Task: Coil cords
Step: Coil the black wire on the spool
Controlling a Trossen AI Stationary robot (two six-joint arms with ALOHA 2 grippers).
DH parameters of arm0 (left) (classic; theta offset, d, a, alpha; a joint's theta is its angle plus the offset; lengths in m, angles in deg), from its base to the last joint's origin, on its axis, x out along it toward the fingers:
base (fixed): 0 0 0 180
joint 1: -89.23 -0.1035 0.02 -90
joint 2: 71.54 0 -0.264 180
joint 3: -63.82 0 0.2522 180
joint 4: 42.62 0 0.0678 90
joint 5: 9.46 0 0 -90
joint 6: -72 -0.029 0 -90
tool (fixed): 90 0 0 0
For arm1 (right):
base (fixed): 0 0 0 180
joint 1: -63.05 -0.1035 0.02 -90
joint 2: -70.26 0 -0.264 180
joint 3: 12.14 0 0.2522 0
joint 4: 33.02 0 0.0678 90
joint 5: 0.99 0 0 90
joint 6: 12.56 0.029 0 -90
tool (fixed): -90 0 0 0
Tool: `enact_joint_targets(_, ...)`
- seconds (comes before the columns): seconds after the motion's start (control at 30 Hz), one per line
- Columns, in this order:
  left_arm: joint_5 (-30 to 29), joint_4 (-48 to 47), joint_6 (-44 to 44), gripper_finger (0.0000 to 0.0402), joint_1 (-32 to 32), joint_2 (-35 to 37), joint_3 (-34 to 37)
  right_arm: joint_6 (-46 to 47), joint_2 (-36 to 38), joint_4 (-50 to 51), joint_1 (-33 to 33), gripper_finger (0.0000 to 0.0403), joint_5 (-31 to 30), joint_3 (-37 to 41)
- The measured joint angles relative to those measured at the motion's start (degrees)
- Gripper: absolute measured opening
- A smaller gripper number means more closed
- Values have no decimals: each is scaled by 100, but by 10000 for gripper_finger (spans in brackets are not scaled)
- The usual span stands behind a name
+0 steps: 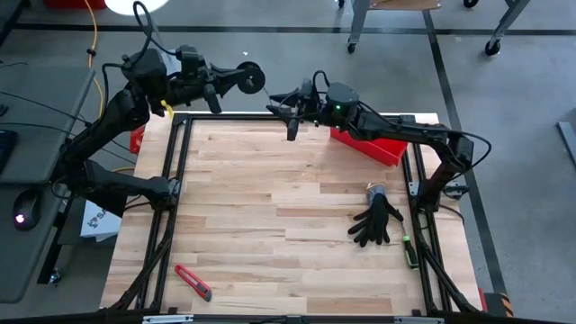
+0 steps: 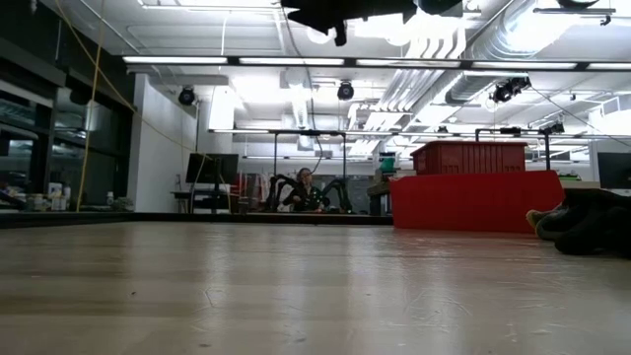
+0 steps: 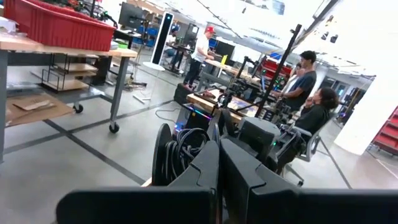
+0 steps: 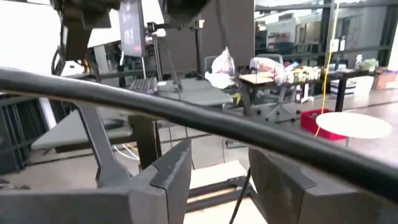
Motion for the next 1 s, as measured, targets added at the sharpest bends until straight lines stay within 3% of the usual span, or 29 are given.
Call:
enact_joint_targets(0.33, 2, 103, 361, 1, 44, -2, 0, -400, 83, 151, -2, 154, -177, -2)
enact_joint_targets(0.73, 9, 382, 487, 1, 69, -2, 0, -233, -9, 159, -2, 153, -430, 0)
enact_joint_targets(1.0, -6, 395, 462, 1, 190, -116, 0, 168, -9, 136, -6, 120, -326, 0)
